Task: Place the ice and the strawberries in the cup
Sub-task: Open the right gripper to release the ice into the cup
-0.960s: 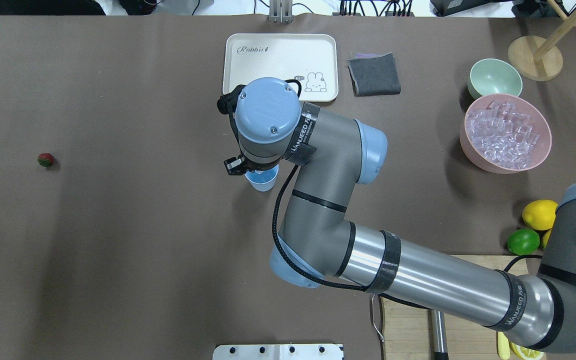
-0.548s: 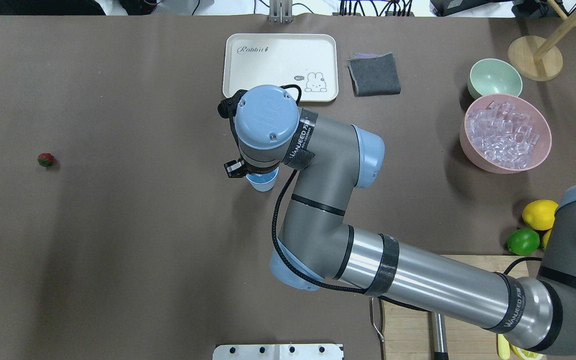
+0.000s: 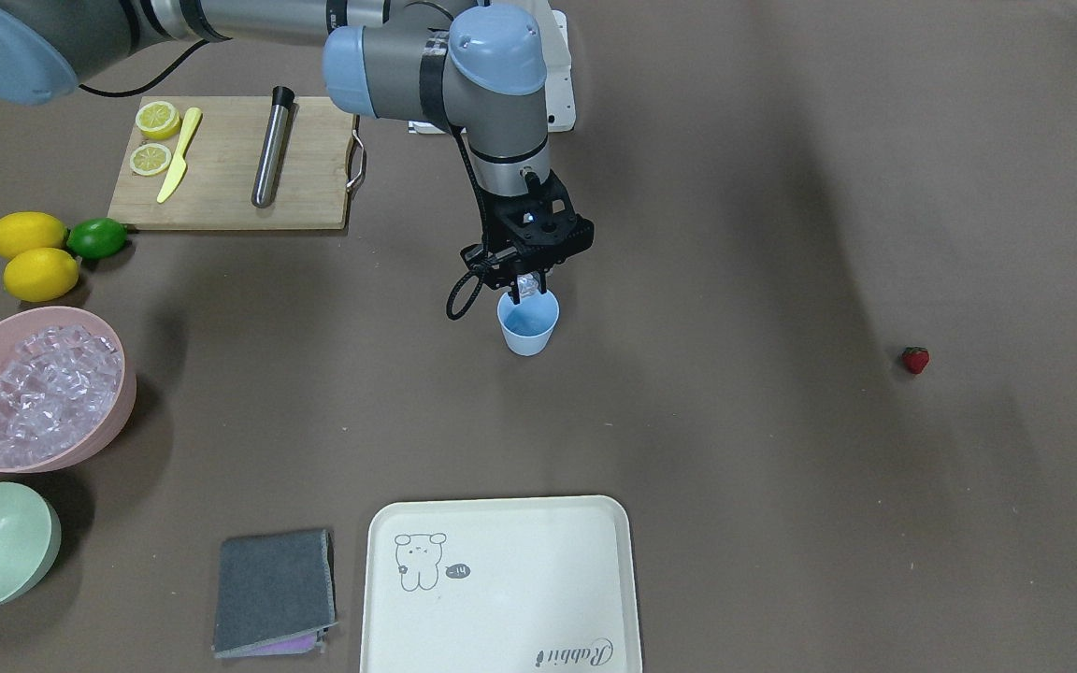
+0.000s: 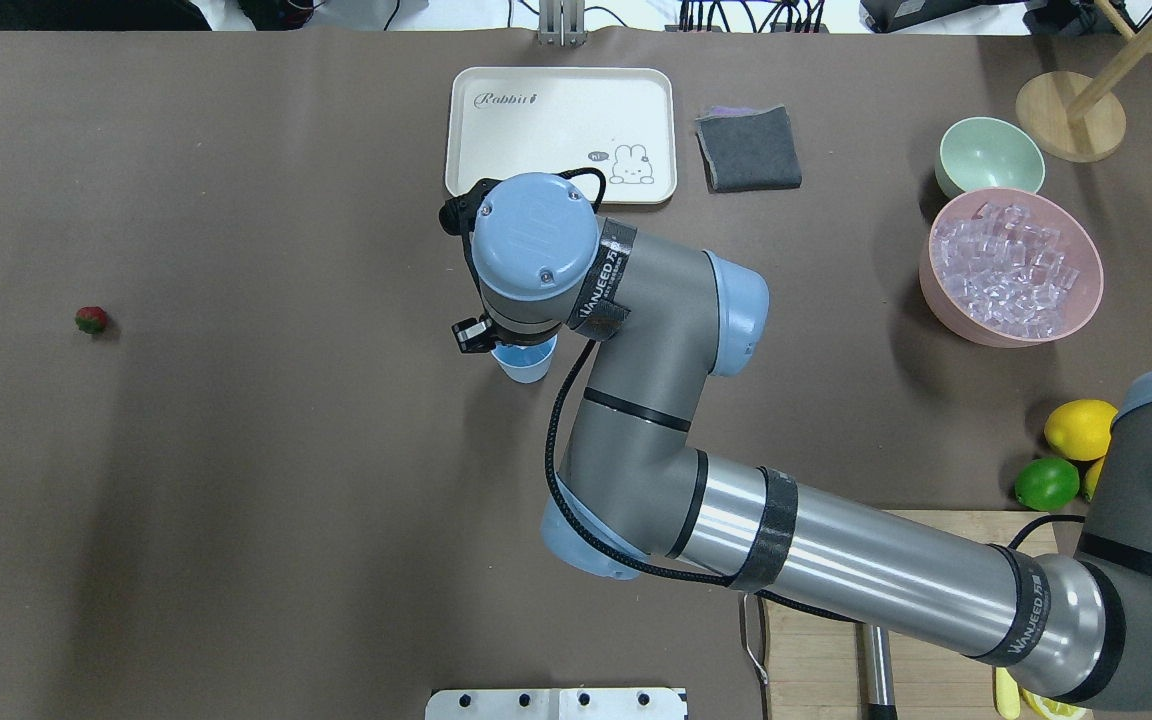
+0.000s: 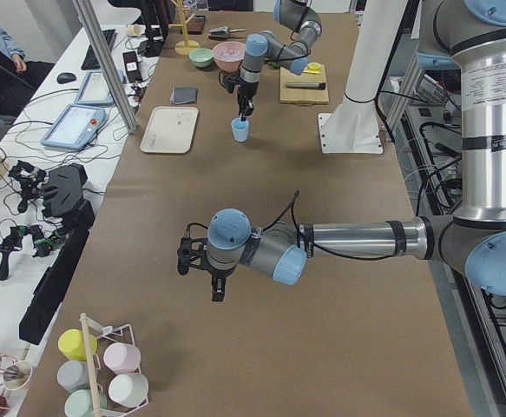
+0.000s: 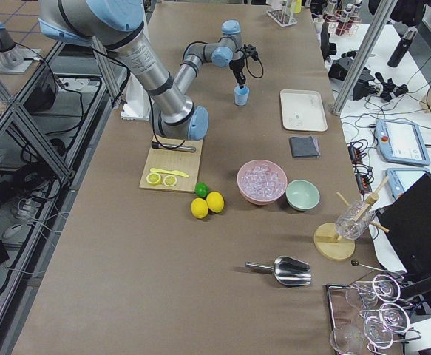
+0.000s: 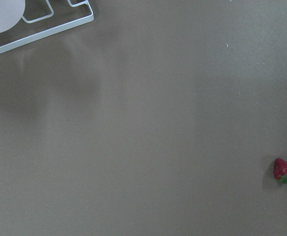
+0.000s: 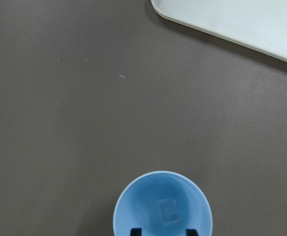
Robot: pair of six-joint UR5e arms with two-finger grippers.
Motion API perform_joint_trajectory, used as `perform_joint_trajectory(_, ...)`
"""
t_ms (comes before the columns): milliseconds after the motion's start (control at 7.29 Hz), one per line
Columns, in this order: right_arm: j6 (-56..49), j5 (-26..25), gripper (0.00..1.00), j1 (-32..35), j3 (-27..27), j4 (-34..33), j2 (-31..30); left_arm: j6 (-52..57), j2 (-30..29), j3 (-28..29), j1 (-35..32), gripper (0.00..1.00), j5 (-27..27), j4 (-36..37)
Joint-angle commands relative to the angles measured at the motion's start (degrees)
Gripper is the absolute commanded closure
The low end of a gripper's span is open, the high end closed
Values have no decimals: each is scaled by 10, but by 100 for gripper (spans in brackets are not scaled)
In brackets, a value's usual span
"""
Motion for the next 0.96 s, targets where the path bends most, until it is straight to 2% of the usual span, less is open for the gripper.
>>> perform_joint_trajectory(0,1,-7,83,-1,-7,1,1,0,0,1,1,2,0,1)
perform_joint_trajectory(137,1,-17,64,-1,-9,1,3,0,-1,-2,0,2,-1,1)
perform_joint_trajectory(274,2,-18,56,-2,-9,9,3,1,-1,-1,0,2,-2,1)
perform_joint_trajectory(548,6,-19,49,-4,-14,21,3,-1,-1,-2,0,2,-3,1)
perform_joint_trajectory(685,6,-19,42,-4,-14,21,3,0,0,-2,0,2,-2,1)
perform_joint_trajectory(823,0,-15,40,6,-7,21,3,0,0,-2,0,2,-3,1)
